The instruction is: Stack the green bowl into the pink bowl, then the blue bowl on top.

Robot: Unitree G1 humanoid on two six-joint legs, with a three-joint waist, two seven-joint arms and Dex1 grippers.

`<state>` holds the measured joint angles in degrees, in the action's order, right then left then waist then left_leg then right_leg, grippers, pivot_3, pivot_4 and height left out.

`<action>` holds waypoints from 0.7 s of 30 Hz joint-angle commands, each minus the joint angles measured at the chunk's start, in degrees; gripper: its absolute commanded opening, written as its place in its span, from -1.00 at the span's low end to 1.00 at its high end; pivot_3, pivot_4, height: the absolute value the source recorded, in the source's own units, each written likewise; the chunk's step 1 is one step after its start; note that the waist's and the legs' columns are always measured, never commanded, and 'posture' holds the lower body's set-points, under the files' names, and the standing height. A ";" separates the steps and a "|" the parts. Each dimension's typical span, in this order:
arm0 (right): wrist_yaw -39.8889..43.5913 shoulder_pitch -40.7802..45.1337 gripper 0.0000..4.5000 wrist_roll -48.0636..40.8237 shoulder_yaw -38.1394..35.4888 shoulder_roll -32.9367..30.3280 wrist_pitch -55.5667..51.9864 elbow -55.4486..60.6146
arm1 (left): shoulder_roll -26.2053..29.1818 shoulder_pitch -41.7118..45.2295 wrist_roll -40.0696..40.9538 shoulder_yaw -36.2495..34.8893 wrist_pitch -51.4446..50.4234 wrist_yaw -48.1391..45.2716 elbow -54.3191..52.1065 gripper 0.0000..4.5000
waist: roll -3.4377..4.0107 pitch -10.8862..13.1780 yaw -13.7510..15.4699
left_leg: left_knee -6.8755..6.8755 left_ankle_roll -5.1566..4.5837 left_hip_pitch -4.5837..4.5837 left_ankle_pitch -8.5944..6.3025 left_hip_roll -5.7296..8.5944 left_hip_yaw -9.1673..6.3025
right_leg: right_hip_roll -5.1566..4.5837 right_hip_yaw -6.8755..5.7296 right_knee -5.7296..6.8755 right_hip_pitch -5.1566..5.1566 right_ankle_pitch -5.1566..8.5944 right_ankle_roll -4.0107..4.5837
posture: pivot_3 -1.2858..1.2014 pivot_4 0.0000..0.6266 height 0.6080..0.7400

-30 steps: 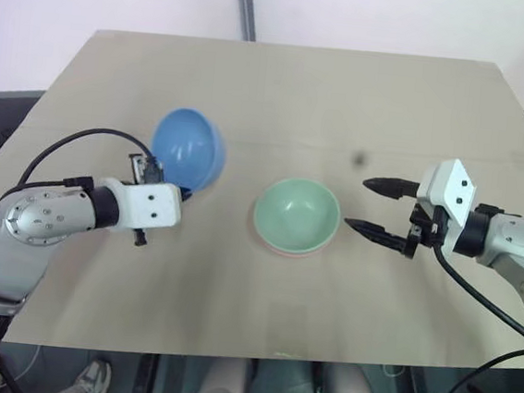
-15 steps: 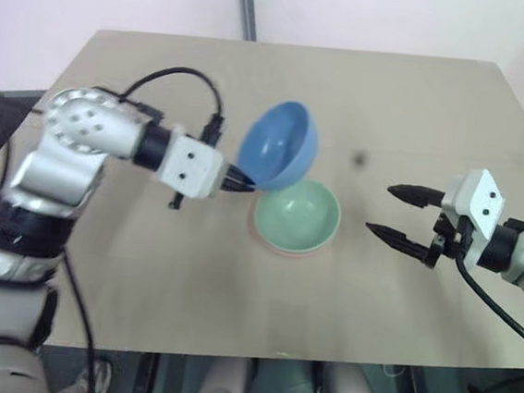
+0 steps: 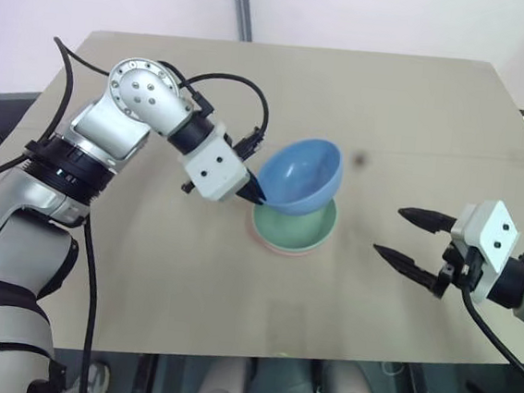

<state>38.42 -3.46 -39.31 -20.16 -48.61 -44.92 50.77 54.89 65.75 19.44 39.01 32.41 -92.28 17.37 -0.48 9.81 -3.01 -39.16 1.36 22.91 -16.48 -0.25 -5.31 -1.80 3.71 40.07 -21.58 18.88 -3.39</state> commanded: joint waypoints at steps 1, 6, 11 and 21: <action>0.92 -2.12 0.64 -2.31 -4.86 -0.89 0.12 2.13 | 1.37 1.15 1.13 1.19 4.71 -0.22 -0.04 -1.00 | 0.00 0.00 0.11 | 0.00 0.00 0.00 0.00 0.00 0.00 | 0.00 0.00 0.00 0.00 0.00 0.00 | 0.03 -0.52 1.00; 3.17 -7.85 0.64 -5.30 -12.23 -1.43 0.55 3.40 | 1.55 -0.52 0.37 2.03 8.30 -0.22 -0.65 -1.00 | 0.00 0.00 0.55 | -0.01 0.00 -0.02 0.00 -0.02 0.00 | 0.03 0.00 0.02 0.01 0.00 0.00 | 0.03 -0.52 1.00; 2.96 -9.32 0.64 -6.85 -14.55 -1.88 1.24 4.05 | 0.01 -1.03 -2.09 2.14 12.32 -0.22 1.26 -1.00 | -0.01 0.00 0.60 | -0.07 0.00 -0.05 0.00 -0.01 0.00 | 0.03 0.00 0.04 0.08 0.00 -0.01 | 0.03 -0.52 1.00; 1.34 -7.20 0.64 -6.88 -11.90 -2.70 2.49 4.41 | -6.34 -0.67 -7.11 1.81 17.76 -0.22 8.10 -0.77 | -0.04 0.02 0.64 | -0.08 0.00 -0.04 0.00 -0.01 0.00 | 0.02 -0.01 0.00 0.08 0.00 -0.01 | 0.03 -0.52 1.00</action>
<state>40.24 -11.11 -45.80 -31.82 -50.66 -43.53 53.68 48.60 64.21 12.50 41.84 49.13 -92.27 25.29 -0.51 9.83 -2.37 -39.24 1.35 22.88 -16.48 -0.26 -5.31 -1.79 3.70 40.07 -21.50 18.88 -3.40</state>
